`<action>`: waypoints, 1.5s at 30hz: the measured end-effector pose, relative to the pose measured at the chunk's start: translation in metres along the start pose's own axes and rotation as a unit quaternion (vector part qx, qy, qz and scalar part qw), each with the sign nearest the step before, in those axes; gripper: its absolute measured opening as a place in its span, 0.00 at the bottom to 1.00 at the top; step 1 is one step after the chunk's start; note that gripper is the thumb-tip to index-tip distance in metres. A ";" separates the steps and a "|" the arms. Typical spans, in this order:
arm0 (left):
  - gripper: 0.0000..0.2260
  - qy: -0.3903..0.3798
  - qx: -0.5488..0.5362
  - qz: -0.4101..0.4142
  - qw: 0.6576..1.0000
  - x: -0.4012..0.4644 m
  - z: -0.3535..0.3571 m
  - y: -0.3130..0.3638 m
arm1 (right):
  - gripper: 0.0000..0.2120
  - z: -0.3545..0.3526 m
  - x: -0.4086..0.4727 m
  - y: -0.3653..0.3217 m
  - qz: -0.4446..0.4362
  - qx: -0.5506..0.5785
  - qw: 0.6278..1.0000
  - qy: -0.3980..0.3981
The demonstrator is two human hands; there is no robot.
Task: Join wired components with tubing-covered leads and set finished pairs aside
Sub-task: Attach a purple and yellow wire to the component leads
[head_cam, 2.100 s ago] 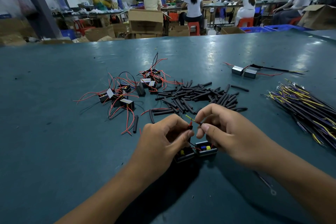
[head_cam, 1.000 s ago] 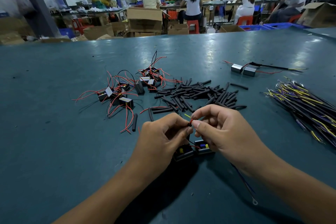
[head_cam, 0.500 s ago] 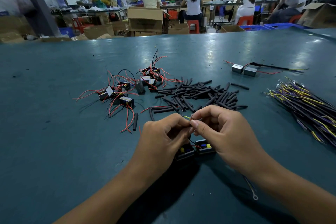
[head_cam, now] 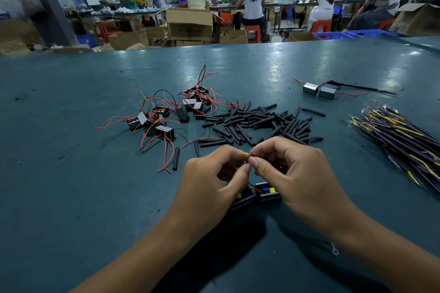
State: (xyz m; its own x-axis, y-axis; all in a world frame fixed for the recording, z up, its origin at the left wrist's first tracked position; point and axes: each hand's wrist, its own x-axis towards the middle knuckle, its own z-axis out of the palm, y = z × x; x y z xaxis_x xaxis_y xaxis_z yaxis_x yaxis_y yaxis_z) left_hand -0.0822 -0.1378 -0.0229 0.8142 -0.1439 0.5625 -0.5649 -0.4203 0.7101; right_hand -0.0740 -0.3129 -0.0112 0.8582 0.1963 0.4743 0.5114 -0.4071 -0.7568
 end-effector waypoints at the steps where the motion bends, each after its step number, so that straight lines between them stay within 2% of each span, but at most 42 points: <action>1: 0.04 0.018 0.004 0.011 1.000 0.001 -0.001 0.002 | 0.04 0.000 0.000 0.000 -0.002 -0.003 1.000 -0.001; 6: 0.06 0.051 0.121 0.126 0.983 0.006 -0.007 0.008 | 0.06 -0.001 0.000 -0.001 -0.008 -0.012 1.000 -0.014; 11: 0.03 0.042 0.165 0.154 0.973 0.007 -0.011 0.006 | 0.05 -0.001 0.000 -0.003 -0.011 -0.007 1.000 -0.021; 16: 0.06 0.015 0.188 0.139 0.972 0.009 -0.012 0.007 | 0.05 -0.001 -0.002 -0.006 -0.027 -0.011 0.999 -0.025; 25: 0.12 -0.071 0.251 0.124 0.957 0.012 -0.020 0.018 | 0.06 0.001 -0.003 -0.008 -0.080 -0.081 0.993 -0.026; 29: 0.11 -0.093 0.211 0.083 0.969 0.012 -0.020 0.020 | 0.05 0.002 -0.003 -0.009 -0.080 -0.085 0.993 -0.028; 33: 0.06 -0.080 0.193 0.055 0.976 0.012 -0.020 0.018 | 0.02 0.005 -0.004 -0.010 -0.069 -0.064 0.995 -0.043; 39: 0.07 -0.068 0.217 0.068 0.971 0.012 -0.022 0.021 | 0.02 0.007 -0.005 -0.012 -0.065 -0.050 0.995 -0.050; 45: 0.09 -0.049 0.249 0.020 0.967 0.009 -0.022 0.027 | 0.03 0.011 -0.006 -0.014 -0.087 -0.091 0.991 -0.049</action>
State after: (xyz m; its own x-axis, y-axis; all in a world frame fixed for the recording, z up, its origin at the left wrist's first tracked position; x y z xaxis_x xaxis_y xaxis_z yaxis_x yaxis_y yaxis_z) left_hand -0.0931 -0.1312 0.0108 0.8159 -0.2429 0.5247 -0.4815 -0.7880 0.3838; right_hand -0.0854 -0.2987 -0.0087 0.7630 0.3596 0.5371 0.6426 -0.5121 -0.5700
